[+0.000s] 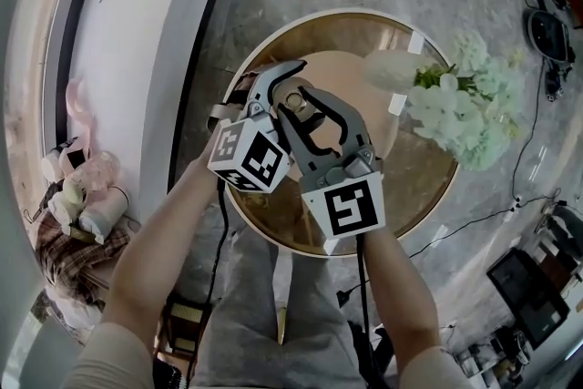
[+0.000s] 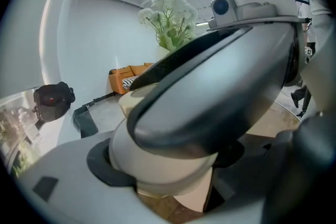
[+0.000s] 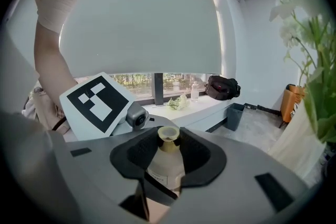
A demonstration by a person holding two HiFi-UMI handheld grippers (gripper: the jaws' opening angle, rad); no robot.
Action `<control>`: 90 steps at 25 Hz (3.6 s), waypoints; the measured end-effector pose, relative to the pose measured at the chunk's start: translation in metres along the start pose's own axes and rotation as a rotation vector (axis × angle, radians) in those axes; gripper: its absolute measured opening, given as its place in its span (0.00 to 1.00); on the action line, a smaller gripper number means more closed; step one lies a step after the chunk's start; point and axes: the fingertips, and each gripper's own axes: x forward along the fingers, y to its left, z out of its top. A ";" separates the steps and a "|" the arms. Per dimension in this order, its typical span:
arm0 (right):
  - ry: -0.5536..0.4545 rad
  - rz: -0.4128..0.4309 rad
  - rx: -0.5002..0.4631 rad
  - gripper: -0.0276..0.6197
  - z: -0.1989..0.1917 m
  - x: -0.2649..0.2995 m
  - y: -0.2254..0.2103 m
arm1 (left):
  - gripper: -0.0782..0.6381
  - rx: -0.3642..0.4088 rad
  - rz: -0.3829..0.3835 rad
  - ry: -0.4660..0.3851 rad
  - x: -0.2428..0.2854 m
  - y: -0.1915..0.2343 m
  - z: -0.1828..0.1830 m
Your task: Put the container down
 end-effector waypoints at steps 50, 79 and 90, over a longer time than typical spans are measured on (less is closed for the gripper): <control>0.004 0.033 0.106 0.32 -0.034 0.007 0.025 | 0.64 -0.037 0.063 0.246 -0.027 -0.021 -0.065; -0.158 -0.232 0.186 0.06 0.186 -0.170 -0.022 | 0.27 -0.279 0.311 0.032 -0.199 -0.002 0.147; -0.259 -0.264 0.143 0.05 0.308 -0.262 -0.023 | 0.13 -0.227 0.383 -0.062 -0.274 0.000 0.275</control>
